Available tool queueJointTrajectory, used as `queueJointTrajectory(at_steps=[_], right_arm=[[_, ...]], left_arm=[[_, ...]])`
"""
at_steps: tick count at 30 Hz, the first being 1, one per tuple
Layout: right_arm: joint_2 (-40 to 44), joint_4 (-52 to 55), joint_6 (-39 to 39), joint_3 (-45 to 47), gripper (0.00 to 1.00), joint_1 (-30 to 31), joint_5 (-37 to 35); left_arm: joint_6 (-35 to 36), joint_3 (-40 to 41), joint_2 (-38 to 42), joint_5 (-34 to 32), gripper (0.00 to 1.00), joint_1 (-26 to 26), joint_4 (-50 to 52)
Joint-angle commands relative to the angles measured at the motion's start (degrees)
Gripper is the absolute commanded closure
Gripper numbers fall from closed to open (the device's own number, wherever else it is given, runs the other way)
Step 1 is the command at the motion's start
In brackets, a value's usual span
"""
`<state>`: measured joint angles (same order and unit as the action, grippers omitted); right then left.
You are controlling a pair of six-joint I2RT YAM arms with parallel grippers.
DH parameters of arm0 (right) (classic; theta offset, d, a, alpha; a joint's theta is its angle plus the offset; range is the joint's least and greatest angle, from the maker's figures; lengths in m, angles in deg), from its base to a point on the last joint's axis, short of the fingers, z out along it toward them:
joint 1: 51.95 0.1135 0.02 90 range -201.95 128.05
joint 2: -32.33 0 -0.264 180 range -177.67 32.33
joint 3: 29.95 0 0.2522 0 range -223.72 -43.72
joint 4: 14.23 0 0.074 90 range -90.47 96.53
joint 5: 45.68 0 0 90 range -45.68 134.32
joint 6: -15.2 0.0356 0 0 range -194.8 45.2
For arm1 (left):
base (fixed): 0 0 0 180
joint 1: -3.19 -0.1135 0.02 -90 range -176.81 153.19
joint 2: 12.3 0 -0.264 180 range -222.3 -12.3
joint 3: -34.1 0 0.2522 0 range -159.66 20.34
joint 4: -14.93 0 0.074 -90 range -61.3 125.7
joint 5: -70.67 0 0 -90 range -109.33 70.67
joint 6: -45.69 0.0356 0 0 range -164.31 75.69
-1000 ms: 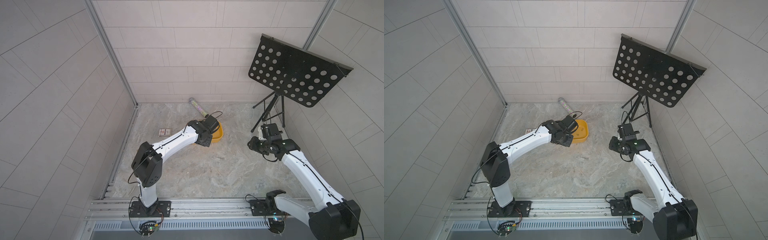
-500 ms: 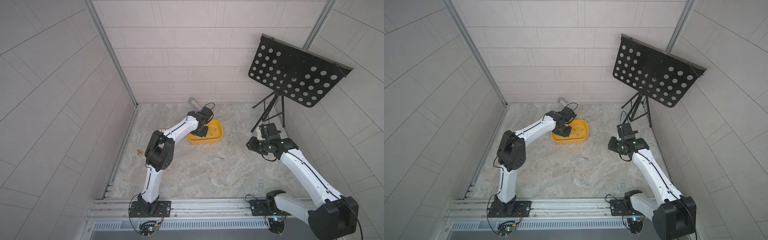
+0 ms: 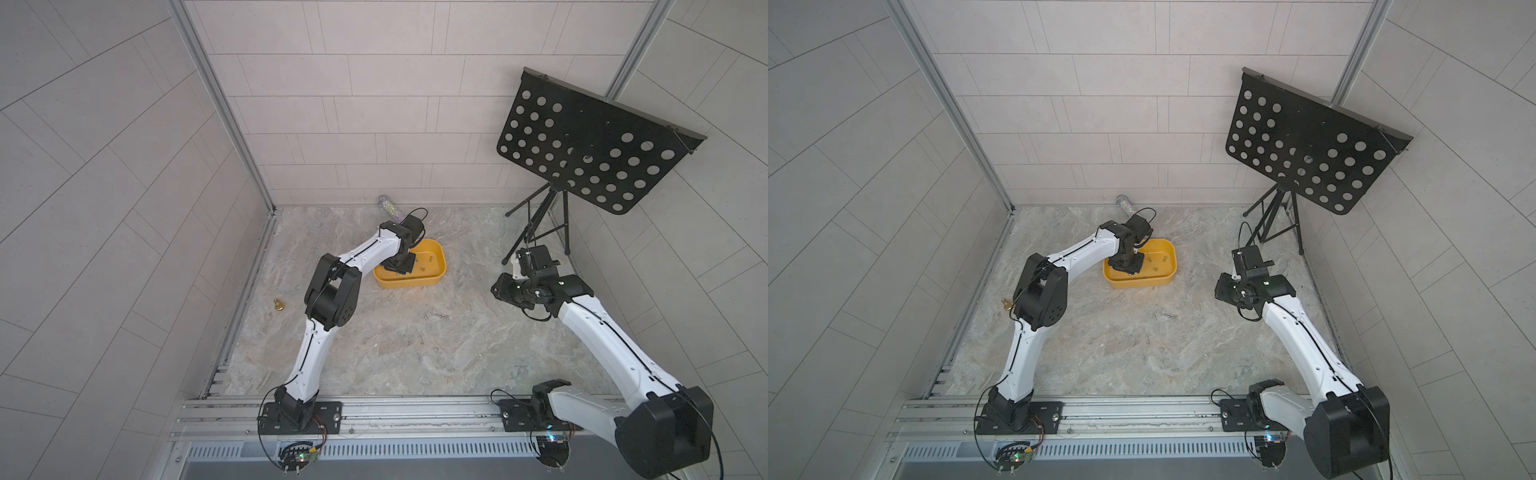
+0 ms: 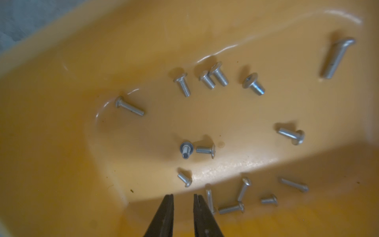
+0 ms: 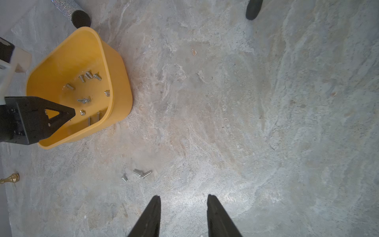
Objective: Put the screws on the desktop into the storage box
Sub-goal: Place the screw in the storage box.
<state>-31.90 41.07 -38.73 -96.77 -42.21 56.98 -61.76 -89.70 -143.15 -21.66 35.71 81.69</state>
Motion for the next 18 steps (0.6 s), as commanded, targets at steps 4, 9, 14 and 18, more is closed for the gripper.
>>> queueJointTrajectory(at_steps=[4, 9, 14, 18], right_arm=[[-0.51, 0.21, -0.49, -0.20, 0.58, 0.37, -0.37], [-0.92, 0.12, -0.48, -0.20, 0.58, 0.71, -0.45], [-1.08, 0.21, -0.48, -0.29, 0.58, 1.05, -0.58], [-1.60, 0.45, -0.46, -0.55, 0.58, 1.75, -0.56]], left_arm=[[0.67, -1.41, 0.16, 0.38, 0.72, -0.44, 1.66], [0.93, -1.31, 2.36, -0.60, 0.65, -0.44, 2.04], [1.13, -0.70, 6.93, -1.78, 0.60, -0.52, 2.42], [1.54, -0.29, 12.44, -2.85, 0.56, -0.52, 3.41]])
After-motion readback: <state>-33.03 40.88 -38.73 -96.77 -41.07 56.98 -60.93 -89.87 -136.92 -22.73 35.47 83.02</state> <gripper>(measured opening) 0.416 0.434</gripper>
